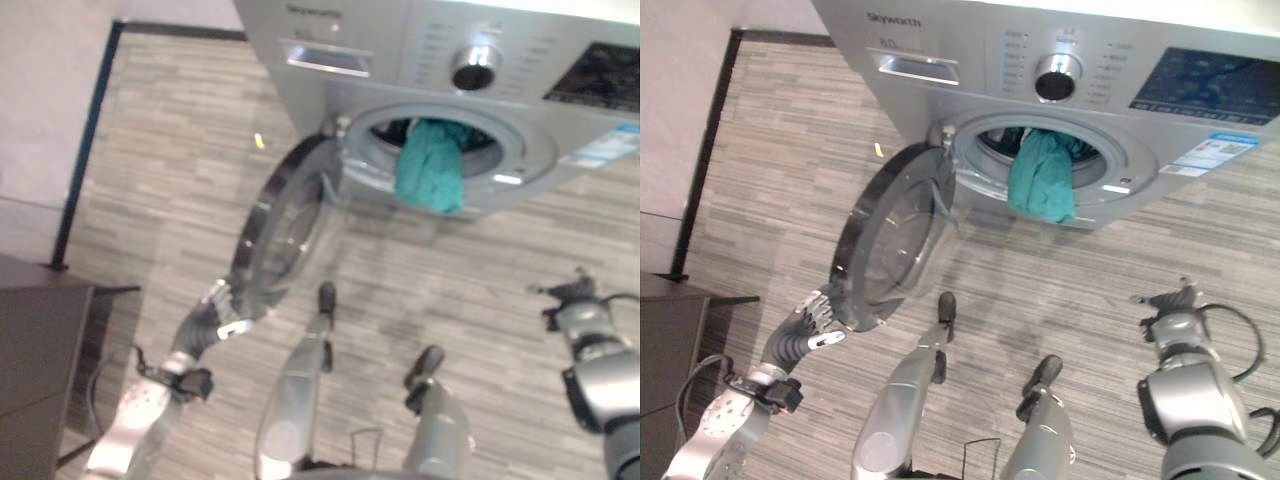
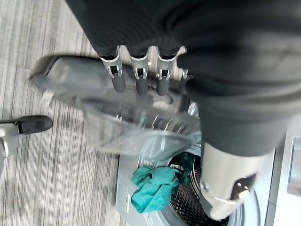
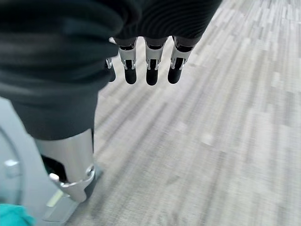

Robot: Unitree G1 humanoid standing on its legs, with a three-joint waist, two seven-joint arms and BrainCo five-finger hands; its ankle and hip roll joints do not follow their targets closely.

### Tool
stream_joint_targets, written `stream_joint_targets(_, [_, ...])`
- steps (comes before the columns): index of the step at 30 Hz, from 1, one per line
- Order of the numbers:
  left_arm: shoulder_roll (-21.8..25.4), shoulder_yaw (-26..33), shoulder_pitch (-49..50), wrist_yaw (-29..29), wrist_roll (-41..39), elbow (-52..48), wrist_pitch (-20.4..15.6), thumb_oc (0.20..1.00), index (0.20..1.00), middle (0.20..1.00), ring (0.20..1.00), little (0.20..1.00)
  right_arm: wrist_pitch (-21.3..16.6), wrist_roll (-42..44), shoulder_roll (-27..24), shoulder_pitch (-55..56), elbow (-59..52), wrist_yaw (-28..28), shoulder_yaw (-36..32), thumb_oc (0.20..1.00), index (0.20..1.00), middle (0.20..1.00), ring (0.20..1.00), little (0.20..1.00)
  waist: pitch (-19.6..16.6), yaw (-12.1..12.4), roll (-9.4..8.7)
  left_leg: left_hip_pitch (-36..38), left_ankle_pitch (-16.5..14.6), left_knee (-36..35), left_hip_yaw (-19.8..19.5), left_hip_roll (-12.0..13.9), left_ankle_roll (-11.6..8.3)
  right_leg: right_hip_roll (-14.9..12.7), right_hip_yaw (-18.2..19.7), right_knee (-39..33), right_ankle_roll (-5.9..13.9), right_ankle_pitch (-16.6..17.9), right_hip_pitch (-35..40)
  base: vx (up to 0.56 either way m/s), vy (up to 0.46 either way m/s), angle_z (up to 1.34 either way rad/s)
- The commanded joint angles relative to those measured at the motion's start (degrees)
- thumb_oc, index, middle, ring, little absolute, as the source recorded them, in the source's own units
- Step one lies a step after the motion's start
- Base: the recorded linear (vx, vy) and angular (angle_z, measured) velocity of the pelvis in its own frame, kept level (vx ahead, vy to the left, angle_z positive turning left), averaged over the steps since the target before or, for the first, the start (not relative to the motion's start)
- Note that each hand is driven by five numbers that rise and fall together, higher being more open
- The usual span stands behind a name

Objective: Grab the laundry basket,head to the washer,open it,put in the laundry and shut it.

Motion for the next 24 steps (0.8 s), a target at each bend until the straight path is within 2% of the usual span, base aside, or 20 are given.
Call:
stream_joint_targets(1, [0.83, -0.19, -1.69, 0.16, -1.16, -2.76, -1.55, 1.0, 1.0, 1.0, 1.0, 1.0, -0.41, 1.81, -1.04, -3.69, 0.72, -0.52, 0.58, 1.0, 1.0, 1.0, 1.0, 1.0, 3.23, 0.43, 0.46, -3.93, -9.92, 8.0, -0.31, -0.01, -1.2, -3.68, 4.2, -8.92, 2.07, 9.22, 5.3, 0.01, 0.038, 0.2])
stream_joint_targets(5, [-0.33, -1.36, -3.17, 0.98, -1.15, -3.57, -2.08, 1.0, 1.0, 1.0, 1.0, 1.0, -0.91, 3.42, -2.76, -6.63, 0.05, -1.17, 1.19, 1.0, 1.0, 1.0, 1.0, 1.0, 4.5, 1.05, 1.85, -7.9, -10.78, 9.5, -0.17, -2.05, -1.12, -5.59, 3.58, -10.16, 3.03, 11.57, 4.16, 0.03, 0.126, 0.17])
stream_joint_targets(11, [-0.87, -0.6, -4.95, 2.1, -1.02, -4.59, -3.02, 1.0, 1.0, 1.0, 1.0, 1.0, -1.45, 4.69, -2.91, -8.24, -0.74, -1.69, 1.84, 1.0, 1.0, 1.0, 1.0, 1.0, 5.13, 1.66, 2.35, -12.75, -12.48, 12.41, -0.31, -3.43, -0.91, -6.74, 2.71, -11.36, 3.8, 13.47, 2.7, 0.03, 0.084, 0.17])
stream_joint_targets(13, [-1.6, -0.39, -5.99, 3.16, -1.2, -4.28, -3.69, 1.0, 1.0, 1.0, 1.0, 1.0, -1.74, 4.72, -3.92, -10.05, -0.93, -2.24, 3.18, 1.0, 1.0, 1.0, 1.0, 1.0, 5.76, 2.15, 2.43, -15.77, -13.35, 13.81, 0.18, -4.39, -0.83, -7.51, 2.19, -12.81, 4.75, 15.38, 1.91, 0.04, 0.084, 0.1])
stream_joint_targets(24, [-2.32, 0.24, -5.12, 4.2, -1.85, -4.5, -5.4, 1.0, 1.0, 1.0, 1.0, 1.0, -3.1, 3.63, -5.82, -11.43, -2.77, -4.37, 4.6, 1.0, 1.0, 1.0, 1.0, 1.0, 5.66, 2.6, 2.7, -21.12, -15.59, 17.37, 1.34, -5.14, -0.48, -9.21, 1.01, -16.76, 6.17, 19.4, 1.06, 0.03, 0.033, 0.02])
